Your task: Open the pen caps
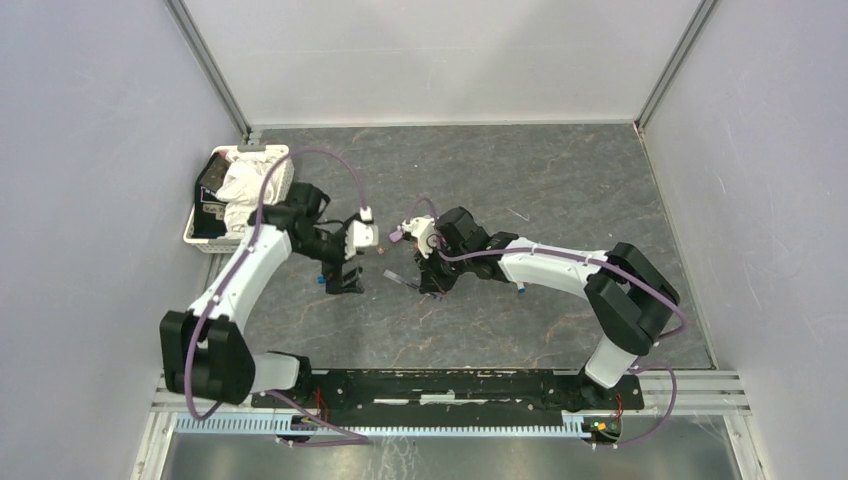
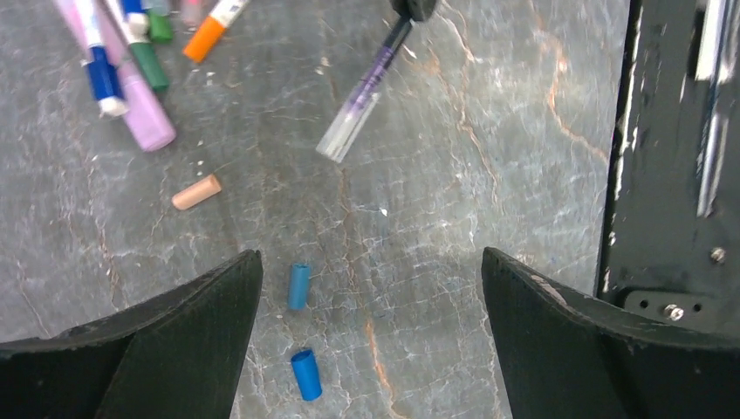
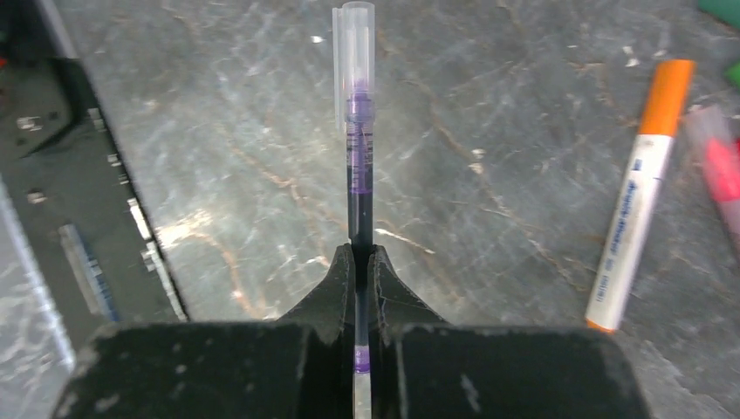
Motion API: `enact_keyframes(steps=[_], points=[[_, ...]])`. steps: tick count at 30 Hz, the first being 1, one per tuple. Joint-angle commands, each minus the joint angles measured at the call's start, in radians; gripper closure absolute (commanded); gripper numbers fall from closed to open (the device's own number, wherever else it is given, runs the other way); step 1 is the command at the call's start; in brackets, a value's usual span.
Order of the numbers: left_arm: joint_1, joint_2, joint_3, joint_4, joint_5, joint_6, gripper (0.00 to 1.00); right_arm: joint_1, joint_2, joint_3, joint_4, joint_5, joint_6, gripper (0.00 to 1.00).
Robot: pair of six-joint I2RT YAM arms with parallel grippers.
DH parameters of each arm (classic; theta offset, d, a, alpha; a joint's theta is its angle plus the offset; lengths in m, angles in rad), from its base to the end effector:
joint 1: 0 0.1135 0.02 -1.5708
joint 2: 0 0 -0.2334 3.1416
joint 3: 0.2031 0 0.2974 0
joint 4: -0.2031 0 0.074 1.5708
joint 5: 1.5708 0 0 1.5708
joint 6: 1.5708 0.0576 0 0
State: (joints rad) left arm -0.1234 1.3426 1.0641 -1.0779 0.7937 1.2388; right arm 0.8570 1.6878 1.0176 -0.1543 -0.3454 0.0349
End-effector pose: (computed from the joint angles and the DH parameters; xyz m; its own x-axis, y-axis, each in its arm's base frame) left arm 0.2808 -0.0762 0.2067 -0.0921 0.6794 -0.7279 0.9939 0.1070 -0.0259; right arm 0.2470 0.3150 0.1173 -0.5105 -0.5392 -0.6698 -0.8444 0.4614 0.2721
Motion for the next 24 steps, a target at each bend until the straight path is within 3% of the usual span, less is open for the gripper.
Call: enact_keyframes(steps=[1, 10, 24], points=[[-0.124, -0.121, -0.097, 0.148, -0.175, 0.076, 0.00, -0.043, -0.019, 0.049, -0.039, -0.275, 0.069, 1.00], [-0.248, -0.139, -0.098, 0.167, -0.271, 0.106, 0.01, -0.055, 0.099, 0.169, -0.054, -0.580, 0.178, 1.00], [-0.327, -0.125, -0.150, 0.161, -0.276, 0.094, 0.28, -0.054, 0.136, 0.193, -0.013, -0.626, 0.248, 1.00]])
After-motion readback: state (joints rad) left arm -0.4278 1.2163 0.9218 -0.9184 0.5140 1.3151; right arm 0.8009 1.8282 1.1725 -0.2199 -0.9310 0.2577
